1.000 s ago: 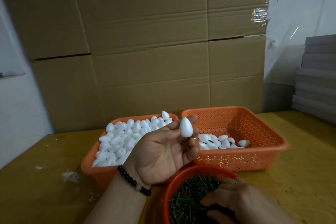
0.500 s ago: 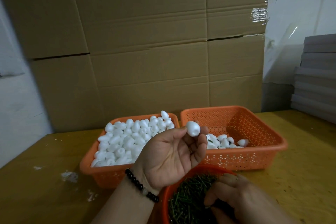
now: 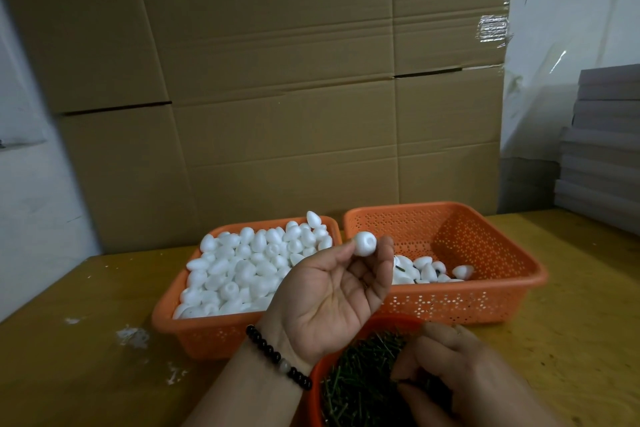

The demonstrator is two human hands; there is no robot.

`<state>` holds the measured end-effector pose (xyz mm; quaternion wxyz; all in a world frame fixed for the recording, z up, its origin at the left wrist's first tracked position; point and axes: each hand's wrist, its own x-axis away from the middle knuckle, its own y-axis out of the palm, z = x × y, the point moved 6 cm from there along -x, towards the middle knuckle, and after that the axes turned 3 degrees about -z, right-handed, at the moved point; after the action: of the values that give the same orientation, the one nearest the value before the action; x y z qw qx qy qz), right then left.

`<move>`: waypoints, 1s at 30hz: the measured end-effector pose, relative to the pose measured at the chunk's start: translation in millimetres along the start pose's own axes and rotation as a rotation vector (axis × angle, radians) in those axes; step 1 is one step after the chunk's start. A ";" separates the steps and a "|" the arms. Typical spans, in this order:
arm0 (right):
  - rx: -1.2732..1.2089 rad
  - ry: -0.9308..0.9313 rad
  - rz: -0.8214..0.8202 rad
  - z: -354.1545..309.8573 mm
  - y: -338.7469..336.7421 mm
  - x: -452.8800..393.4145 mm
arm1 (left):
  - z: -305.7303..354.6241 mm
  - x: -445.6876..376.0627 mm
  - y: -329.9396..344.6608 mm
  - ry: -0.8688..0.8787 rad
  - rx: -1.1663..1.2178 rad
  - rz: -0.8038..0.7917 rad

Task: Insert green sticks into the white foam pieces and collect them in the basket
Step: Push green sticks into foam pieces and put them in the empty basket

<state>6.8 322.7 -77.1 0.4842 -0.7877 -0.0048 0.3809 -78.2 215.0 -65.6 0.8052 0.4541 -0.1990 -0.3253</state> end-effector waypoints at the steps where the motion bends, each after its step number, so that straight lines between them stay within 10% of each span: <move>1: -0.018 0.014 0.024 0.4 -1.4 0.1 | -0.2 0.1 0.2 0.001 -0.011 0.001; 19: -0.411 0.111 0.598 18.1 -28.6 15.8 | -22.6 -3.0 -9.1 -0.015 -0.293 0.187; 30: -0.458 0.274 0.661 28.9 -27.4 15.8 | -30.2 -1.7 -2.9 -0.029 -0.370 0.136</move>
<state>10.4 365.1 -72.4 0.1445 -0.8774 0.2280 0.3966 -61.8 233.3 -83.5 0.8920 0.2791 -0.1779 -0.3078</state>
